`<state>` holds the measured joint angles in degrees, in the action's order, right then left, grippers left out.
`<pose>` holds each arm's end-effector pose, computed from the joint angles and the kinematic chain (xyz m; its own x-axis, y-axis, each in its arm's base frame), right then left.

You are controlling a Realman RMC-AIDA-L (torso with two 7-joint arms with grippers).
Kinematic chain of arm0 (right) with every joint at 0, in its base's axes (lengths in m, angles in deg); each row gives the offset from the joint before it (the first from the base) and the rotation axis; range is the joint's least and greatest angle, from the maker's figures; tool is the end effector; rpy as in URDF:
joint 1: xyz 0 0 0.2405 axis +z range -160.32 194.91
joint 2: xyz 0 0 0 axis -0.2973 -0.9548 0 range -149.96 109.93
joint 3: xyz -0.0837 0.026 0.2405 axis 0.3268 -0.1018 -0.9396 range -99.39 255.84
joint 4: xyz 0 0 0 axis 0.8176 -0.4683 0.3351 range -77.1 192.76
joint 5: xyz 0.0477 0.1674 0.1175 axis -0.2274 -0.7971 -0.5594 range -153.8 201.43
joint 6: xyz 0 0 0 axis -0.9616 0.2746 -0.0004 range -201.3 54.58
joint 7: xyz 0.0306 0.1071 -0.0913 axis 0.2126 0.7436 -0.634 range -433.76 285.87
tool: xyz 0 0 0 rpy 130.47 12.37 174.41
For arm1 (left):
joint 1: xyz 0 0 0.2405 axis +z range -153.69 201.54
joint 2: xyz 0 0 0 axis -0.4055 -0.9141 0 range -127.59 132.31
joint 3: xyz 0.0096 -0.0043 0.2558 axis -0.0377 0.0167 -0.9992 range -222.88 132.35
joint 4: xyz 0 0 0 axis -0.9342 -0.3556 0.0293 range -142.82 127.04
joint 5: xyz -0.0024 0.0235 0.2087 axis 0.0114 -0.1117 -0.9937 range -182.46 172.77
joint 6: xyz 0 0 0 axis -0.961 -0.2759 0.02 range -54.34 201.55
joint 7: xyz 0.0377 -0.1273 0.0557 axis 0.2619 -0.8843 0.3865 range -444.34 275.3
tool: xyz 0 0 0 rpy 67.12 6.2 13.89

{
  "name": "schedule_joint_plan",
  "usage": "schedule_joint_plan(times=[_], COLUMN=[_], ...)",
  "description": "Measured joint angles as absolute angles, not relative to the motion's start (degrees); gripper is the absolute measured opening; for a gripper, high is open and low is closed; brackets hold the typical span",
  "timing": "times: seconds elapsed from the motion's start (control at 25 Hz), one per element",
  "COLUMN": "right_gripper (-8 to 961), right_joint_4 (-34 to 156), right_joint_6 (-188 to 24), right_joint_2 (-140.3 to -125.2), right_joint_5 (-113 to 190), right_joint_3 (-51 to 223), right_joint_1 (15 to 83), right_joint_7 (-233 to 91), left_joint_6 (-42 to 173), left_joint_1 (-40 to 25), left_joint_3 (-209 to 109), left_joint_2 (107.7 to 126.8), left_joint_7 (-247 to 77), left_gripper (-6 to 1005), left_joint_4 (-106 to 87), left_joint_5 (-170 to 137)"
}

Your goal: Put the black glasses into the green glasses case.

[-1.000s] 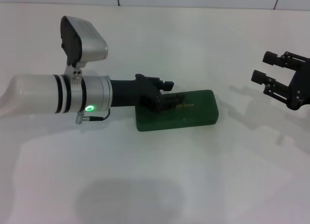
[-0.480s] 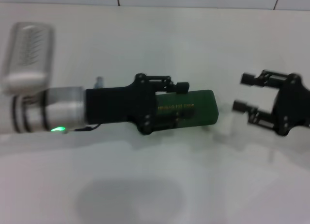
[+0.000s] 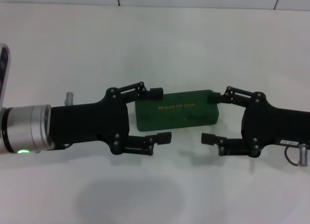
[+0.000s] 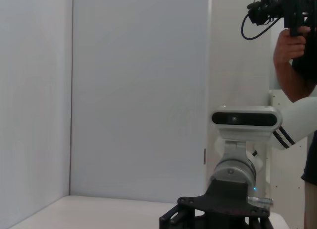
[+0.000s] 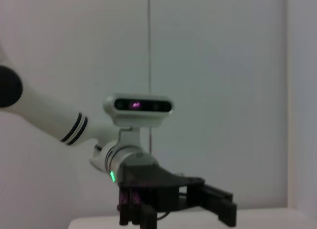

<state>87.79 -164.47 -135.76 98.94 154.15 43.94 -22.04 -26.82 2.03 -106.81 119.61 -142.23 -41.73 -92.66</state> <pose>0.2220 0.2963 -0.0325 0.7498 0.0564 -0.6592 -0.0663 -0.9849 -0.1597 -0.2434 0.2718 -0.0107 0.7262 0.0267 0.6869 0.1345 -0.9855 -0.1039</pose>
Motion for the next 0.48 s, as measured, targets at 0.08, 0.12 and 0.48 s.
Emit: schedule_joint_plan(times=[0.08, 0.12, 0.48], right_gripper=[796, 807, 825], right_joint_4=[87.7, 87.6, 87.5], right_joint_6=[-163.9, -163.6, -163.1], right_joint_2=[-135.80, -135.82, -135.86], right_joint_5=[99.1, 99.1, 99.1], right_joint_3=[154.8, 155.1, 156.0], right_joint_1=[44.0, 44.0, 43.7], right_joint_7=[-22.3, -22.5, -24.0], left_joint_6=[-26.9, -27.1, -32.3], left_joint_1=[2.4, 2.7, 5.2], left_joint_3=[-106.9, -106.9, -106.4], left_joint_2=[119.74, 119.80, 118.55], left_joint_7=[-141.9, -141.8, -139.5], left_gripper=[760, 800, 893], left_joint_4=[-41.7, -41.7, -42.1], left_joint_5=[-92.9, -92.9, -92.5])
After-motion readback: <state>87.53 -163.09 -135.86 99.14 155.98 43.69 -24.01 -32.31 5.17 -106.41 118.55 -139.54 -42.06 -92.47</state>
